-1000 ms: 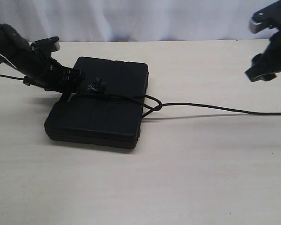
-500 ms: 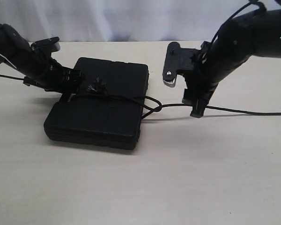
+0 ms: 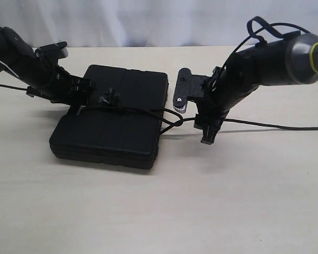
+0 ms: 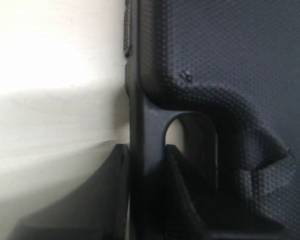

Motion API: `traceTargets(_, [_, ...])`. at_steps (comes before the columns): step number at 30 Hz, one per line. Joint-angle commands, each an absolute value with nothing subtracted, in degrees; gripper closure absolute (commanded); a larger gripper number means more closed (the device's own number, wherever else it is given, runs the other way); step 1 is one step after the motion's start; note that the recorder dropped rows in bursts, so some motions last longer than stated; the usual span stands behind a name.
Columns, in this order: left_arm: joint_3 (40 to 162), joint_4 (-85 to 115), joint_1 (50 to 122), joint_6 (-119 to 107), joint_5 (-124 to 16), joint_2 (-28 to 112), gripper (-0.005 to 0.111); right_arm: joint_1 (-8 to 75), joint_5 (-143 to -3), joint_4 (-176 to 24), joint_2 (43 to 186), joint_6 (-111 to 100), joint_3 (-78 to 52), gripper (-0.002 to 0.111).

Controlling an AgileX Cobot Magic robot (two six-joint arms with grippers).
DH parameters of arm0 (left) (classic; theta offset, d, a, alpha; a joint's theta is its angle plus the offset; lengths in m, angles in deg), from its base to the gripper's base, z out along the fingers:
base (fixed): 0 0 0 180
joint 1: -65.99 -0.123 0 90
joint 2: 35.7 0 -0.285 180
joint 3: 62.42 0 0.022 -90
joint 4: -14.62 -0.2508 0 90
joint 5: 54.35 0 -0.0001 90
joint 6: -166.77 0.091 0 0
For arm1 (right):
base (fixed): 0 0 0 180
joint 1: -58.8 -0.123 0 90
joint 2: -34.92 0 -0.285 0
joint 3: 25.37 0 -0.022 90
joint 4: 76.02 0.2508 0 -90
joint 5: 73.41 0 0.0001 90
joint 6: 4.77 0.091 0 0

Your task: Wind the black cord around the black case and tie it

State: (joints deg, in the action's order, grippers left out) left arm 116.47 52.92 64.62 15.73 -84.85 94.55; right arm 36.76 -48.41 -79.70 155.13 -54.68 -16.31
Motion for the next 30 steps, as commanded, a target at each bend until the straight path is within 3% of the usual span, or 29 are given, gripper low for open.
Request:
traceTargets(1, [116.0, 53.3, 64.7, 16.9, -85.3, 94.1, 0.107, 36.6, -49.7, -78.3, 155.6, -54.3, -16.4, 0.074])
traceTargets(4, [116.0, 53.3, 64.7, 16.9, -85.1, 94.1, 0.107, 36.6, -47.7, -78.3, 155.6, -51.9, -16.4, 0.104])
traceTargets(15, [116.0, 52.8, 64.7, 16.9, -84.3, 93.9, 0.107, 37.6, -47.9, -78.3, 152.7, -43.9, -16.4, 0.104])
traceTargets(30, [115.7, 51.3, 64.5, 17.1, -83.6, 92.6, 0.107, 49.4, -44.7, -78.3, 146.0, -35.6, -15.7, 0.104])
